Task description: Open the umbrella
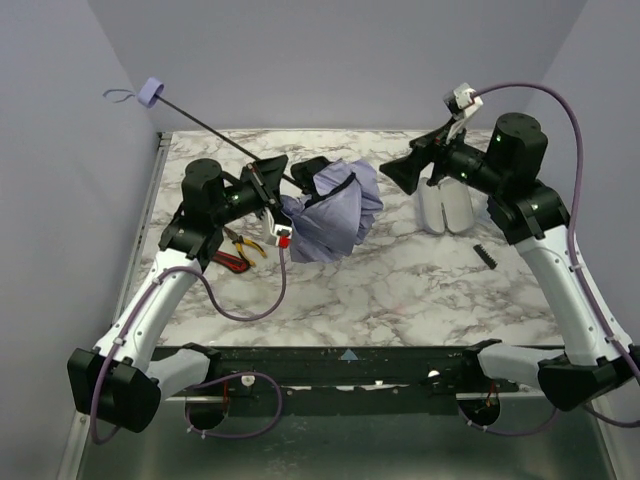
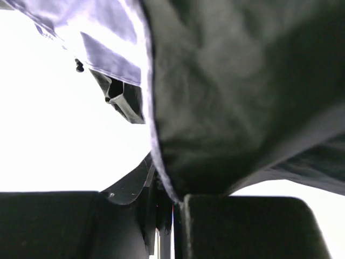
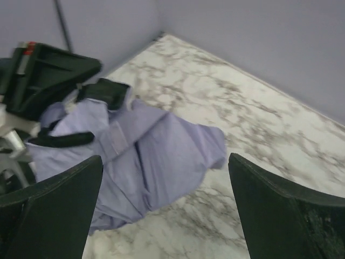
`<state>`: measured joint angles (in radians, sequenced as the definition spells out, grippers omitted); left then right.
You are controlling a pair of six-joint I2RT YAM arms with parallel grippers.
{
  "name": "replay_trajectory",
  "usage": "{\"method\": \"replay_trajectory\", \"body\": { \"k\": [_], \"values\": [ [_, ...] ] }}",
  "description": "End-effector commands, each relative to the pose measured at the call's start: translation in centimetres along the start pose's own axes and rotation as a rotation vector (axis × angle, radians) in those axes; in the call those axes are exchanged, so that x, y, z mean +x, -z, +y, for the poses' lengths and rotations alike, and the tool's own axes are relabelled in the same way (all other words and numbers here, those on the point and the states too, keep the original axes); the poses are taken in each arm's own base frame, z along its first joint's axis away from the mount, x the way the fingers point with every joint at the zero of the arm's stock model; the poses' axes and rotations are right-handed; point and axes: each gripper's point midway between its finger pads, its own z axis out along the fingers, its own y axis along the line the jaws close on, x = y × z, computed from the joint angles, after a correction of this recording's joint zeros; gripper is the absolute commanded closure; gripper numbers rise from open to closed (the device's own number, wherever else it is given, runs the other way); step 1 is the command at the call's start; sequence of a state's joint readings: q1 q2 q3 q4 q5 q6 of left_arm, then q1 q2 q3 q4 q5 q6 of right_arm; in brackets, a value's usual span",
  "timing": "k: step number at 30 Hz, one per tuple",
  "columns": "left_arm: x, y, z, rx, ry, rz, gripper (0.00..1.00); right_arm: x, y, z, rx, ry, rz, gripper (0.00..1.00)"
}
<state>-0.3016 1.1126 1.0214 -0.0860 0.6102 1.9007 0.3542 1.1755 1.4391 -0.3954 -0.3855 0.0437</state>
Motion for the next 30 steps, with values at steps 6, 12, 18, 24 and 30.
{"method": "replay_trajectory", "body": {
  "k": [6,12,18,24,30],
  "values": [
    [-5.7,-0.6,5.3,-0.165,-0.444,-0.233,1.00,2.0,-2.1,11.5,-0.595,-0.127,0.238,0.00],
    [-7.8,-1.6,6.1,-0.182,-0.479,-0.308,1.00,3.9,-4.4,13.9,-0.680,-0.132,0.336,0.01],
    [-8.0,-2.3,6.4,-0.192,-0.512,-0.311,1.00,9.4,-4.9,15.6,-0.728,-0.215,0.527,0.06],
    [-7.5,-3.0,6.2,-0.177,-0.532,-0.293,1.00,11.0,-4.3,16.3,-0.786,-0.265,0.575,0.44],
    [-6.9,-3.5,6.2,-0.187,-0.538,-0.267,0.82,11.0,-4.8,16.3,-0.779,-0.291,0.568,1.00]
  ]
}}
